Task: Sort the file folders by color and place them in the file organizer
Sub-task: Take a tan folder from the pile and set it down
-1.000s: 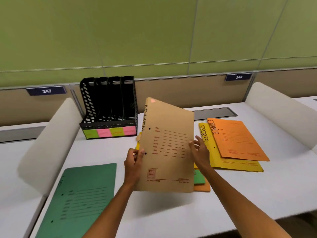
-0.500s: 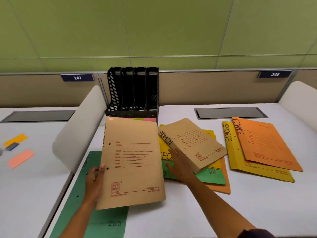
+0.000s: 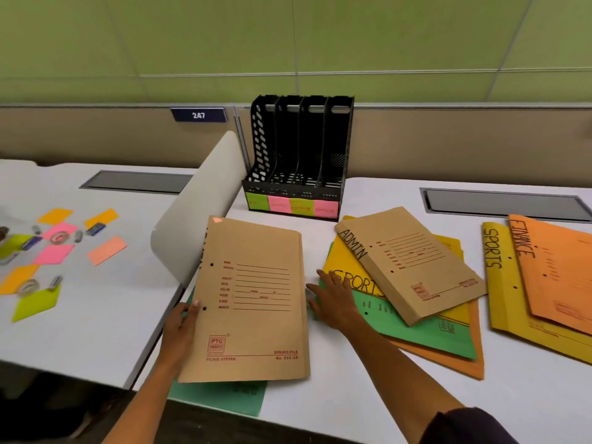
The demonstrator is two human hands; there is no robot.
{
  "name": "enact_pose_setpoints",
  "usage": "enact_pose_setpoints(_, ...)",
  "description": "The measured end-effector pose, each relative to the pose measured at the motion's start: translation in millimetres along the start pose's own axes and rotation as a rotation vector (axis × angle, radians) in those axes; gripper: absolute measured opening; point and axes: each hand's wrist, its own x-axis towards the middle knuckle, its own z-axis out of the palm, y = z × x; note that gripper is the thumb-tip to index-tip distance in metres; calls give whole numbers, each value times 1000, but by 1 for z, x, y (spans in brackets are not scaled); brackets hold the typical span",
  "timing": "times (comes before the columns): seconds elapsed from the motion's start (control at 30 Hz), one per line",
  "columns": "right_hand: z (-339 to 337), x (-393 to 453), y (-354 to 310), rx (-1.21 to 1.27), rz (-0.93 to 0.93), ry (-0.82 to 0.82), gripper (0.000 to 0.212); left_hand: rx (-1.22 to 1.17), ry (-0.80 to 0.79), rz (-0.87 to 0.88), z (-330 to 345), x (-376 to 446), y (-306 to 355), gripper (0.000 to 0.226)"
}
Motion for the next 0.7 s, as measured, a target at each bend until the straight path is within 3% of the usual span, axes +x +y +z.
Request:
enact_pose_setpoints(0.13, 2, 4, -8, -14, 33, -69, 51, -9, 35, 7, -3, -6, 6, 19)
enact_pose_setpoints(0.33, -2, -6, 5, -11, 152, -29, 62, 20, 28, 4, 1, -3, 12, 40)
enact_pose_setpoints(0.47, -2, -15, 31, -1, 231, -41, 61, -24, 8, 42, 18, -7, 32, 10)
enact_pose_setpoints(0.7, -9, -41, 86, -20, 374, -31, 56, 25, -53, 43, 53, 7, 41, 39)
